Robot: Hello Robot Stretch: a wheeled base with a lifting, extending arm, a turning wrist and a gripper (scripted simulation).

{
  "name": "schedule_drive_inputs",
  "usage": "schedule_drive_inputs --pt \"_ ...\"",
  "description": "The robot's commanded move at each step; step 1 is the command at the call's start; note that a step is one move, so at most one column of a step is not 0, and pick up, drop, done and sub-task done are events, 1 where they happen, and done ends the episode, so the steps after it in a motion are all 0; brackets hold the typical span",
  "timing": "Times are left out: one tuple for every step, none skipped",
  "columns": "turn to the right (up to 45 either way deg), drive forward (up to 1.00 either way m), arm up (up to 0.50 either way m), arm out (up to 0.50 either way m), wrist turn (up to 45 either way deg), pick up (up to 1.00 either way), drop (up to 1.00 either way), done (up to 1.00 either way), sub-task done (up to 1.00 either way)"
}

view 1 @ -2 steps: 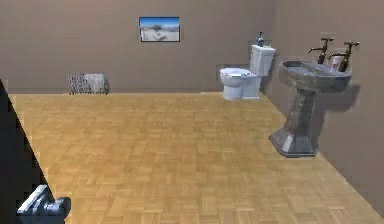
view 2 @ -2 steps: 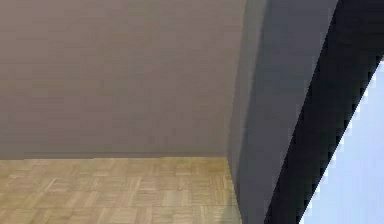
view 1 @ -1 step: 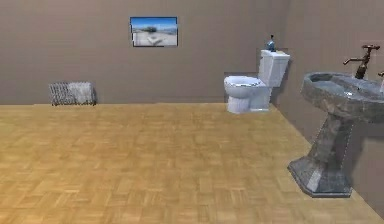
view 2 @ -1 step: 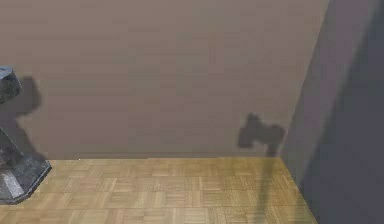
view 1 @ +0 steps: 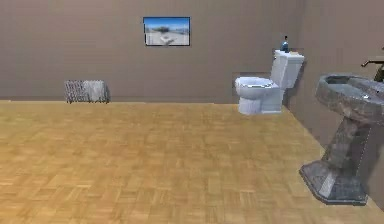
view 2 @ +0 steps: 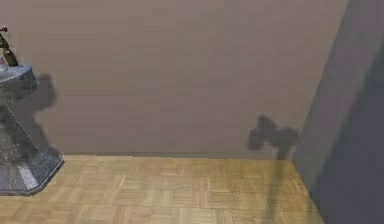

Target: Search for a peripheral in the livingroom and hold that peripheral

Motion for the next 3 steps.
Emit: schedule_drive_inputs --pt "0.0 0.65 0.0 0.0 0.0 0.0 0.0 0.0 0.0" --pt "-45.0 0.0 0.0 0.0 0.0 0.0 0.0 0.0 0.0" --pt "-45.0 0.0 0.0 0.0 0.0 0.0 0.0 0.0 0.0"
